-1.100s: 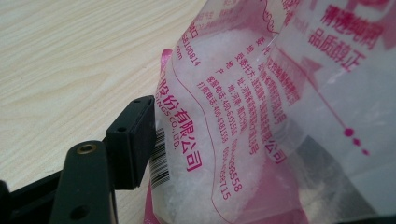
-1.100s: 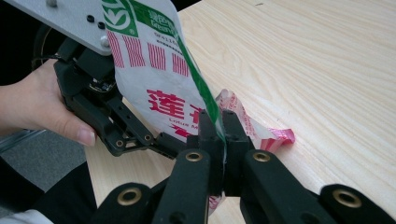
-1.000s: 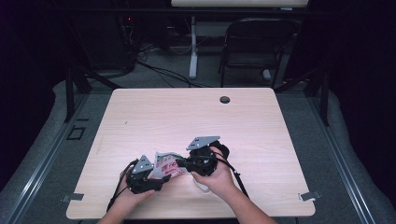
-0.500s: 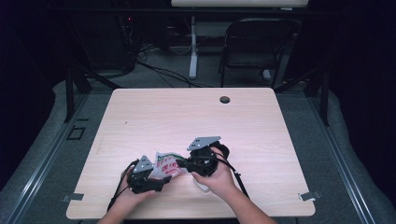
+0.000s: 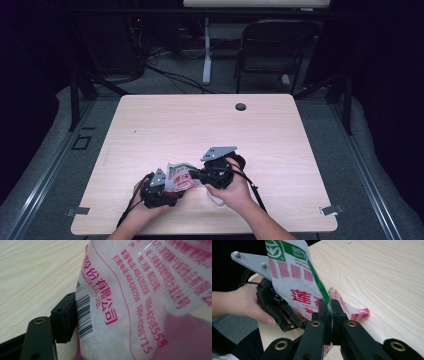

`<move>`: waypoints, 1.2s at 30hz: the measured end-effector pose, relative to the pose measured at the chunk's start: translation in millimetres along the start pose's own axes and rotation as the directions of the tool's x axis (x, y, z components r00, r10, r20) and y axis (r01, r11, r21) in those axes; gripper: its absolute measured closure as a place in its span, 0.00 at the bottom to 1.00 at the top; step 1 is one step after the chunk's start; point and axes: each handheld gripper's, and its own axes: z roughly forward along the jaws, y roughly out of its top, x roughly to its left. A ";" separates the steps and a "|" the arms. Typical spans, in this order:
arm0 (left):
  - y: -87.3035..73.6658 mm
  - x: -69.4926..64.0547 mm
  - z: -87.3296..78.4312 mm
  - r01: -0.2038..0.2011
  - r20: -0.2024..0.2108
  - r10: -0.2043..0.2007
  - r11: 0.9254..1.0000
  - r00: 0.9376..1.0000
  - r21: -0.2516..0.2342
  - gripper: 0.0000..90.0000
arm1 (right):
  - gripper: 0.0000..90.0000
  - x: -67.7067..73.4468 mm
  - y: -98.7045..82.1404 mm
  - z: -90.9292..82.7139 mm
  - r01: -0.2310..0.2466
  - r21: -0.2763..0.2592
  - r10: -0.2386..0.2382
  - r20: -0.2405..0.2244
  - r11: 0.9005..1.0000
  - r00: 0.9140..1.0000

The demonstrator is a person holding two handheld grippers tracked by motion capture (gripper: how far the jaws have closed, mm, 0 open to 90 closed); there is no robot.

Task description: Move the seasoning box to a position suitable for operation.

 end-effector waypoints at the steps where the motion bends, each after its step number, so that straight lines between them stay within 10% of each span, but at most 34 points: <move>1: 0.0 0.5 -0.1 -0.002 0.014 0.002 1.000 1.000 0.002 0.34 | 1.00 0.2 0.0 0.2 0.001 -0.004 -0.001 0.000 1.000 1.000; 36: -0.3 -3.7 -0.8 0.029 0.023 -0.028 1.000 0.999 -0.013 0.45 | 1.00 5.6 4.6 -4.2 -0.002 -0.066 0.001 -0.006 0.998 1.000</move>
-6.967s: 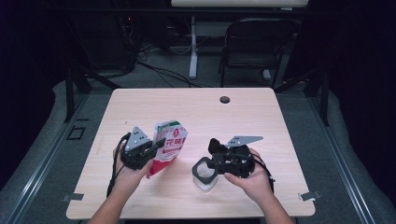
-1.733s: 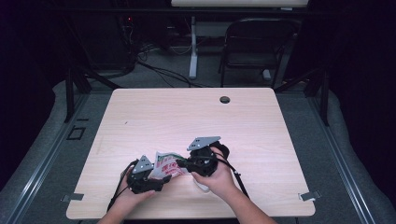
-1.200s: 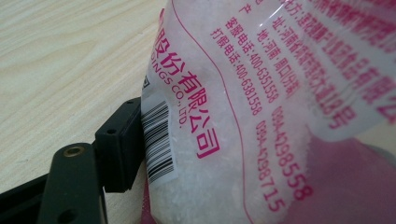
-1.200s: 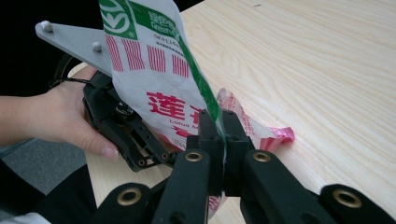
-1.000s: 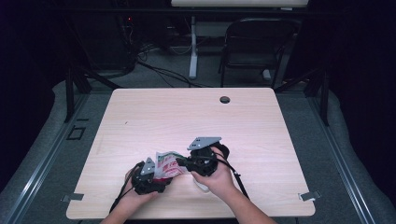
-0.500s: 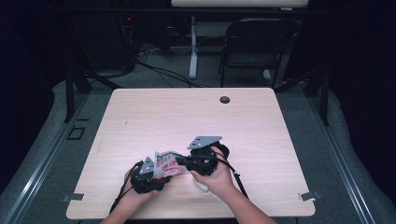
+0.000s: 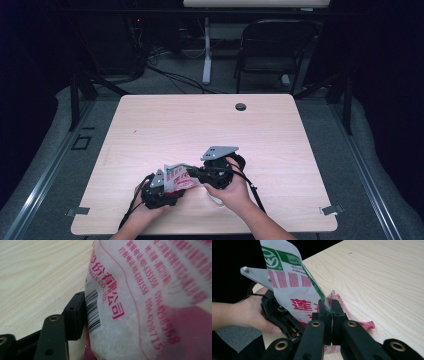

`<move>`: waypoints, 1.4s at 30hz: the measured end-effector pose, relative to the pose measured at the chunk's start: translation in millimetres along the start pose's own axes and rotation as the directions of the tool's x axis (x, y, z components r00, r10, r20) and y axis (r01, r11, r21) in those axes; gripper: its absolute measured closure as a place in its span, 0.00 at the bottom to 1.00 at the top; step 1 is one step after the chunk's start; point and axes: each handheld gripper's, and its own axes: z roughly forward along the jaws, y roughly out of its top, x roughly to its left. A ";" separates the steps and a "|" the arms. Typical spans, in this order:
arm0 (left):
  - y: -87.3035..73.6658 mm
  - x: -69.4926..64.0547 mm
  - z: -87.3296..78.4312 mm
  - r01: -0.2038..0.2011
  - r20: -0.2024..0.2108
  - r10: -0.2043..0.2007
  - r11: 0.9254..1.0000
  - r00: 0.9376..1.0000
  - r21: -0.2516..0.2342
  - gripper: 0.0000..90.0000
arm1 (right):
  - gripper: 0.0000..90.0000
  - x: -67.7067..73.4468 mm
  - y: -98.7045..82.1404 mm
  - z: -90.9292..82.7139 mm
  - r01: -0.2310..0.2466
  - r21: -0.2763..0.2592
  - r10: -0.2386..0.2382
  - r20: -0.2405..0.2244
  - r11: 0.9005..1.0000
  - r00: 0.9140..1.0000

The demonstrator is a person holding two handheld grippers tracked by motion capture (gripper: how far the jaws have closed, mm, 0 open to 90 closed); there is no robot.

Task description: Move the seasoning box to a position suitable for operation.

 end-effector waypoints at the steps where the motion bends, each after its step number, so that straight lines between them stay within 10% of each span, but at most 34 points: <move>1: 0.0 0.4 0.0 0.002 0.000 -0.002 1.000 1.000 0.001 0.44 | 1.00 -0.3 0.4 -0.9 0.003 0.000 -0.003 -0.002 1.000 1.000; 25: 3.6 -0.1 -4.5 0.002 0.003 -0.002 1.000 1.000 -0.016 0.57 | 1.00 -5.2 2.4 -8.0 -0.024 -0.029 0.024 -0.006 0.999 1.000; 42: 10.7 -2.9 -12.6 -0.035 -0.101 0.035 0.999 0.994 0.003 0.66 | 1.00 -10.1 1.9 -10.5 -0.042 -0.009 0.042 -0.012 0.999 0.999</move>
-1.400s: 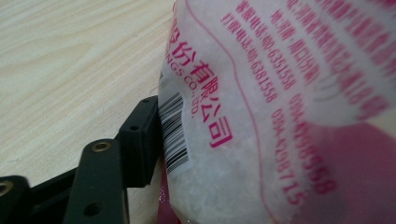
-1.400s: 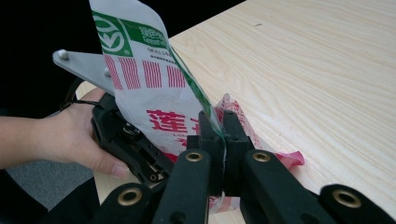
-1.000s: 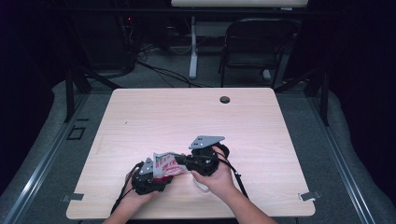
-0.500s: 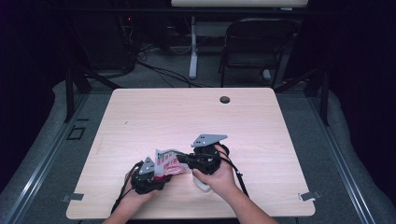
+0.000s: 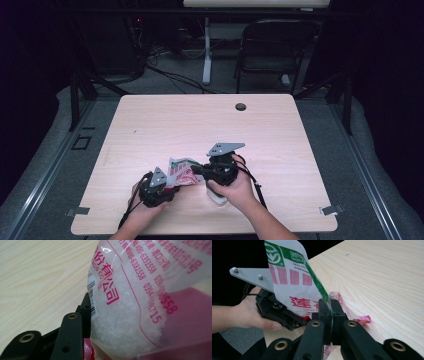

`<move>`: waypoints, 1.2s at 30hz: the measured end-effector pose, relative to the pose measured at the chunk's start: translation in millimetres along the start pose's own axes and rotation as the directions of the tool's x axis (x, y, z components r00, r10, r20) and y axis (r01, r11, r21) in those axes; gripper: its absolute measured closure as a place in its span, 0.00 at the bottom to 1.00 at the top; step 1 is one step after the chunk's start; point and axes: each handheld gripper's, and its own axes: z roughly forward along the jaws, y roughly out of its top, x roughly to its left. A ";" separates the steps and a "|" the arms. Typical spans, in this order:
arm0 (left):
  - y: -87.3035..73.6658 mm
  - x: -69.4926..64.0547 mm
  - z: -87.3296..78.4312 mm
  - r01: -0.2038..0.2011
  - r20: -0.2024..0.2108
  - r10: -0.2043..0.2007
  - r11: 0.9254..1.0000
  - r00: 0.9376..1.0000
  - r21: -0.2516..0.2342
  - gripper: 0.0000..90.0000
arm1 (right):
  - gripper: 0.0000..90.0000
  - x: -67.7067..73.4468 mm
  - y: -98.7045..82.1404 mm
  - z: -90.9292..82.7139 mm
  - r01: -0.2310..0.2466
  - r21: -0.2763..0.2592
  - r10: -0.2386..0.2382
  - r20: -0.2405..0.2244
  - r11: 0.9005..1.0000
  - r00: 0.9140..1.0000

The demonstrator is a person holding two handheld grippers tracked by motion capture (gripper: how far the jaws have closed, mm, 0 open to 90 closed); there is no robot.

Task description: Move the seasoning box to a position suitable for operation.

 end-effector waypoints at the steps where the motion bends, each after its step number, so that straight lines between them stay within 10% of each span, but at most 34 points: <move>1: 0.7 0.1 -1.0 -0.002 -0.006 0.002 1.000 1.000 0.001 0.67 | 1.00 -0.3 0.2 -0.6 0.005 -0.001 -0.005 0.001 1.000 1.000; 36: 18.9 1.9 -6.1 -0.078 -0.057 0.075 0.995 0.996 -0.054 0.70 | 0.66 -4.6 1.4 -23.0 0.007 -0.024 -0.007 0.012 1.000 1.000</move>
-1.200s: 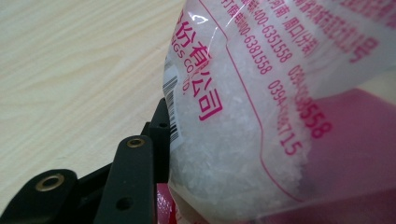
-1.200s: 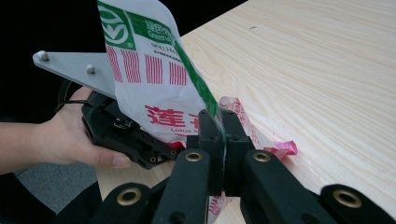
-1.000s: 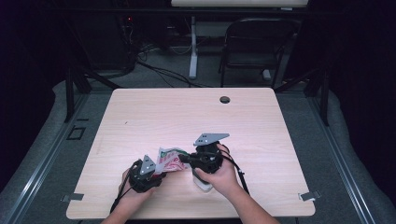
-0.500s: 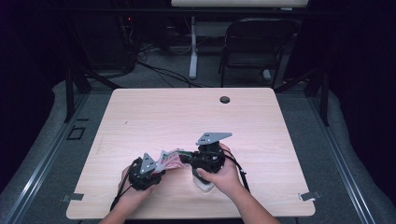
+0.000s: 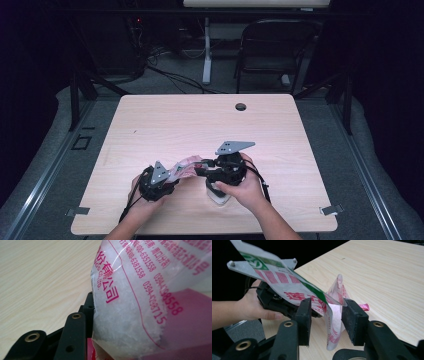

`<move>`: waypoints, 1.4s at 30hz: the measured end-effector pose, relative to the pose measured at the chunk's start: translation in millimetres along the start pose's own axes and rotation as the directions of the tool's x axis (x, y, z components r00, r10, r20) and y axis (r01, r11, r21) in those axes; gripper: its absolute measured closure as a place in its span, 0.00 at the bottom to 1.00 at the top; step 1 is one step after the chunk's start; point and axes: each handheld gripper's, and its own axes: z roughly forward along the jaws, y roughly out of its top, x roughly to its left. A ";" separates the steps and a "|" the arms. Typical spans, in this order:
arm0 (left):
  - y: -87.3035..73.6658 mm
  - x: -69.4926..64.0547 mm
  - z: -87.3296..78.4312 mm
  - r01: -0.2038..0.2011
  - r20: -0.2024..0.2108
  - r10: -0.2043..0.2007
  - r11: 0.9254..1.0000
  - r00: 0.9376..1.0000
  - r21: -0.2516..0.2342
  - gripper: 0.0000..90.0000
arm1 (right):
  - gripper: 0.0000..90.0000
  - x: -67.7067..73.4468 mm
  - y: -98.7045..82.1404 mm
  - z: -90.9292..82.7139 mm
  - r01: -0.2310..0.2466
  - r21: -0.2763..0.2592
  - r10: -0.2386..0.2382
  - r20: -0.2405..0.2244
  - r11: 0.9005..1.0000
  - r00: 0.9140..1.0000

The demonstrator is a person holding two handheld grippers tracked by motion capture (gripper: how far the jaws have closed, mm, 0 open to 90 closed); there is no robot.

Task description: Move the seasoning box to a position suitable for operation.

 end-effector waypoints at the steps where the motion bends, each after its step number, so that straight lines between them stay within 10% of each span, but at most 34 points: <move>1: 0.4 0.4 -0.2 -0.001 0.003 0.001 1.000 1.000 -0.002 0.70 | 0.65 -0.3 0.2 -1.7 -0.006 -0.010 0.006 -0.001 1.000 1.000; 16: 6.1 -1.7 1.5 -0.071 -0.065 0.070 0.997 0.995 -0.003 0.70 | 0.63 -2.8 1.3 -21.8 -0.015 -0.045 0.016 0.021 0.999 1.000; 28: 16.8 2.1 -1.9 -0.157 -0.161 0.153 0.987 0.975 -0.013 0.70 | 0.64 -10.1 -2.4 -47.6 -0.013 -0.047 0.016 0.060 0.999 0.998; 42: 25.2 -5.1 4.3 -0.254 -0.196 0.248 0.967 0.949 -0.003 0.70 | 0.79 -16.9 -11.1 -71.3 -0.104 -0.148 0.121 0.108 0.983 0.987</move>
